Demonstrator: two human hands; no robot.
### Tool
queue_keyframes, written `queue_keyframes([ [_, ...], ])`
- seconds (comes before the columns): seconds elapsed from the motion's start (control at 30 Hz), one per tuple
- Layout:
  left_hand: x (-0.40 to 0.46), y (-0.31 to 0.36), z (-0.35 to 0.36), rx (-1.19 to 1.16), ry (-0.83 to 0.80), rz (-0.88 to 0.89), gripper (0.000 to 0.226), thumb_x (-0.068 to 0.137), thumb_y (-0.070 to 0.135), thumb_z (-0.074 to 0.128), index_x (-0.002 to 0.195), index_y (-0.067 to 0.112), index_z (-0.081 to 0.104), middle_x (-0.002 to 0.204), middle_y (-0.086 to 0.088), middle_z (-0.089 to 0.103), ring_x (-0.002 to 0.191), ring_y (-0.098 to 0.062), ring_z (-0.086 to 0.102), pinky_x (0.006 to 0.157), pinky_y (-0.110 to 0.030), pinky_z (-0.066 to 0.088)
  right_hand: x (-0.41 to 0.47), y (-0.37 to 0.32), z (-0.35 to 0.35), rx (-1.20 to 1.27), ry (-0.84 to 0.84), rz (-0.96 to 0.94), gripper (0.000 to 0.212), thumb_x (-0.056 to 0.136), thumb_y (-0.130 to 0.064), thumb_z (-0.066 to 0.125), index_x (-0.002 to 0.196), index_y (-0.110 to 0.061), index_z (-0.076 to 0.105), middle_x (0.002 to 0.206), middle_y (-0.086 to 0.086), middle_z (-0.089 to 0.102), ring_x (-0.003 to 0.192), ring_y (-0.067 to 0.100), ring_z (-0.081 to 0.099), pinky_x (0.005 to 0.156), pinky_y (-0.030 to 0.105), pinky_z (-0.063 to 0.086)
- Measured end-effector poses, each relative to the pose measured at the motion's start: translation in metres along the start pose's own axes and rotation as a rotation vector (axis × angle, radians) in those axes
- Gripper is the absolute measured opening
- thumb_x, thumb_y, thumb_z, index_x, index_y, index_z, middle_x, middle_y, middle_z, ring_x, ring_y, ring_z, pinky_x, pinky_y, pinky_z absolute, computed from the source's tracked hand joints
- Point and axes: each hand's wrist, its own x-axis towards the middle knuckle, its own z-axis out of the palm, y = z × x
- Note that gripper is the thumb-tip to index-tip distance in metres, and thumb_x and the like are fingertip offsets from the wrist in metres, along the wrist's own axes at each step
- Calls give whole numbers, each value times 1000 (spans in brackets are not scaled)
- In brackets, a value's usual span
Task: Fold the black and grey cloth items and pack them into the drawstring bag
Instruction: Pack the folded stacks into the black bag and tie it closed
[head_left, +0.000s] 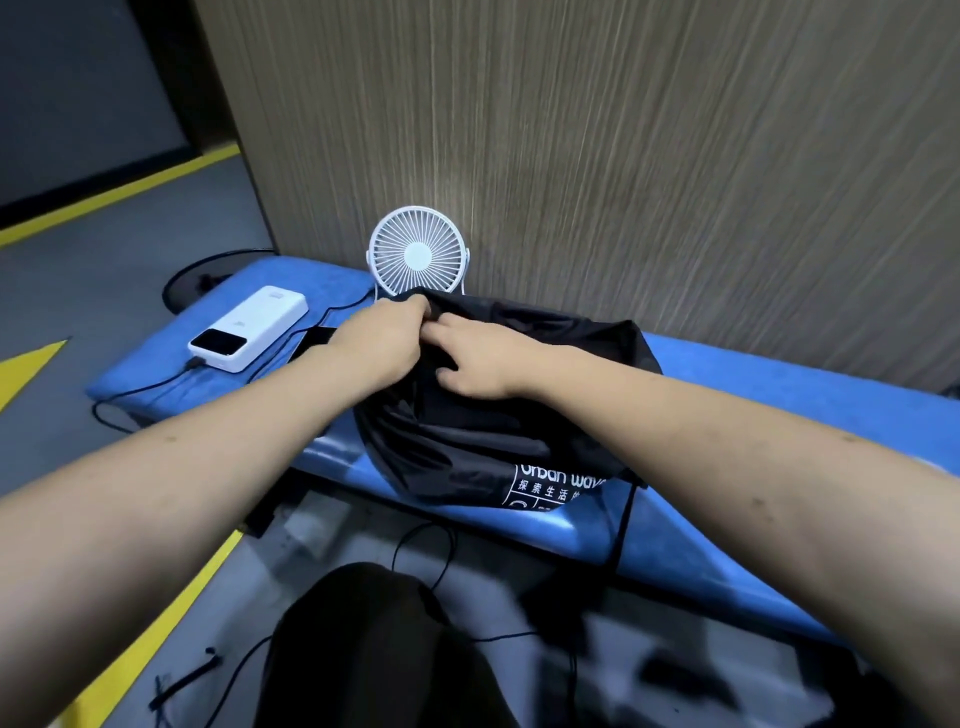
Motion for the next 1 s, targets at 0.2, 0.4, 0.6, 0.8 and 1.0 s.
queue_keyframes([
  [0.2, -3, -9, 10, 154, -142, 104, 68, 76, 28, 79, 132, 17, 41, 136, -6, 52, 127, -27, 49, 100, -39, 40, 6, -10, 0, -154, -260, 121, 67, 88, -77, 42, 145, -42, 43, 148, 9, 37, 132, 36, 46, 106, 48, 37],
  [0.4, -9, -21, 17, 320, -263, 124, 86, 77, 49, 69, 150, 30, 29, 156, -6, 25, 145, -25, 25, 119, -37, 23, 14, -15, -6, -165, -319, 141, 53, 85, -70, 49, 134, -50, 55, 139, 2, 43, 130, 30, 48, 102, 48, 35],
  [0.6, -10, -16, 15, 433, -396, 107, 106, 83, 45, 66, 159, 28, -6, 167, -7, -5, 154, -23, -3, 125, -38, 8, 23, -25, -12, -219, -356, 188, 67, 76, -80, 57, 136, -50, 52, 146, -3, 47, 133, 25, 49, 105, 49, 41],
  [0.8, -14, -22, 11, 507, -513, 34, 108, 86, 44, 65, 159, 25, -12, 167, -8, -14, 155, -24, -8, 125, -39, 1, 13, -1, -11, -260, -372, 206, 53, 84, -70, 57, 132, -47, 56, 144, 2, 44, 132, 31, 48, 106, 50, 37],
  [1.0, -12, -21, 6, 508, -539, 34, 111, 84, 52, 66, 158, 27, -12, 167, -7, -10, 155, -25, -4, 125, -40, 3, 5, 12, -13, -313, -383, 197, 55, 81, -71, 59, 131, -48, 56, 141, 2, 45, 131, 31, 47, 103, 44, 35],
])
